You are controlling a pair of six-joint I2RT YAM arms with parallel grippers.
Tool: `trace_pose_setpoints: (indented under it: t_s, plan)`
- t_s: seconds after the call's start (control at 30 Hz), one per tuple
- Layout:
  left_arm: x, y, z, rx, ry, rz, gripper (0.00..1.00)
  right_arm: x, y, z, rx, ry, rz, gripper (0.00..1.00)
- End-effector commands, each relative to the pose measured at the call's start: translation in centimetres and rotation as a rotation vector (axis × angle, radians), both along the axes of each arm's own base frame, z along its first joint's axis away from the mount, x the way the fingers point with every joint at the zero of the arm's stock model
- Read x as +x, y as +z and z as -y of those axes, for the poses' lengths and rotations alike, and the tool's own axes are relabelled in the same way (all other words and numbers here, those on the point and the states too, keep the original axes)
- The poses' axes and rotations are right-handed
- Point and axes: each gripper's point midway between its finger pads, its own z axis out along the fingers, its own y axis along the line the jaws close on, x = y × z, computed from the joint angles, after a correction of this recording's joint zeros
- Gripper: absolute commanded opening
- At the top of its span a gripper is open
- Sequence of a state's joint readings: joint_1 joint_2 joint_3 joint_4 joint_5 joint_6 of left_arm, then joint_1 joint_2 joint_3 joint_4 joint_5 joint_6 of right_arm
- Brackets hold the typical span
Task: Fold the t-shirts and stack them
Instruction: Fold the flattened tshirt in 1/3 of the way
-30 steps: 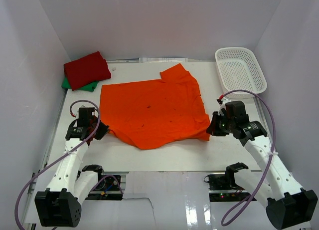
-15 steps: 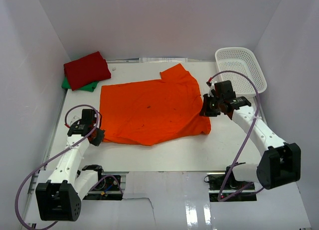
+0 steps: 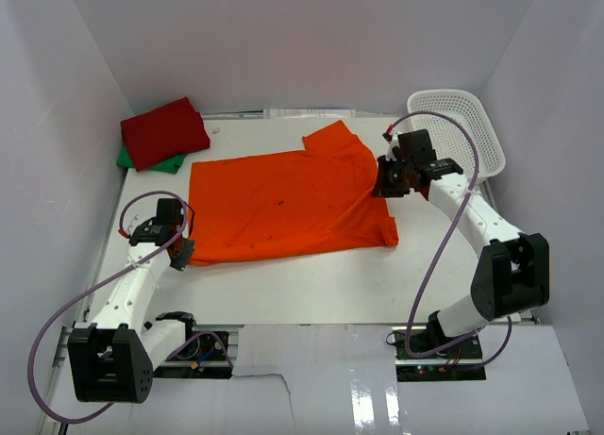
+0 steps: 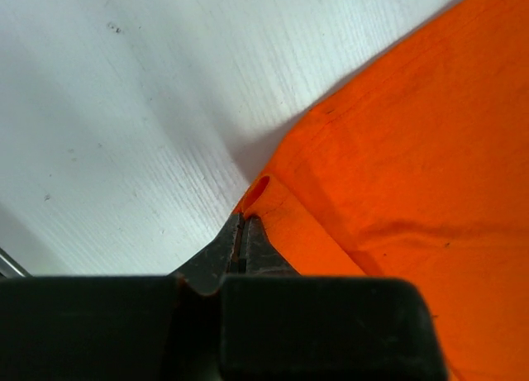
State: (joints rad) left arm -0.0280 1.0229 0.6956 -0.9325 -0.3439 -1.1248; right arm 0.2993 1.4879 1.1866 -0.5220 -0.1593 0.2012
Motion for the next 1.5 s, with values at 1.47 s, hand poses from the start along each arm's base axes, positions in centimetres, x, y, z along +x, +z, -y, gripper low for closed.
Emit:
trace_pose_setpoints:
  t_s: [1.47]
  plan:
    - [11.9,1.9,-2.6,0.187,-0.05,0.084,0.0,10.1,4.8,-2.1,0.03,0.031,0.131,0.08]
